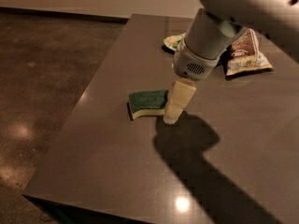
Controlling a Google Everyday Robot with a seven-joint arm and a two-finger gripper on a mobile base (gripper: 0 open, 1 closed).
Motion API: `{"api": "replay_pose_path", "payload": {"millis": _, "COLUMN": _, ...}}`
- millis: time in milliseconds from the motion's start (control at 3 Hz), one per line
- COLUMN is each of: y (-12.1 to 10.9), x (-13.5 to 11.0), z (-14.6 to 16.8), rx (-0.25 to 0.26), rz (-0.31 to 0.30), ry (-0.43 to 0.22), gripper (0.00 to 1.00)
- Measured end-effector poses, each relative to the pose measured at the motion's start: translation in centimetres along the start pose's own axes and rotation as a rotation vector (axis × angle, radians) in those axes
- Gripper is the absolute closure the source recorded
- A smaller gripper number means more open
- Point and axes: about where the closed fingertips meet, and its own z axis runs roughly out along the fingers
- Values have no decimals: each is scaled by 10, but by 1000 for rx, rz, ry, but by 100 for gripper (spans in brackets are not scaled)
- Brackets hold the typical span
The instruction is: Pick sponge
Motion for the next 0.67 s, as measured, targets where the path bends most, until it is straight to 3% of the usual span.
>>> {"api": "replay_pose_path", "payload": {"millis": 667, "y": -13, "x": -9, "z": 48, "rx": -14, "rz": 25, "ry": -7, "gripper": 0}}
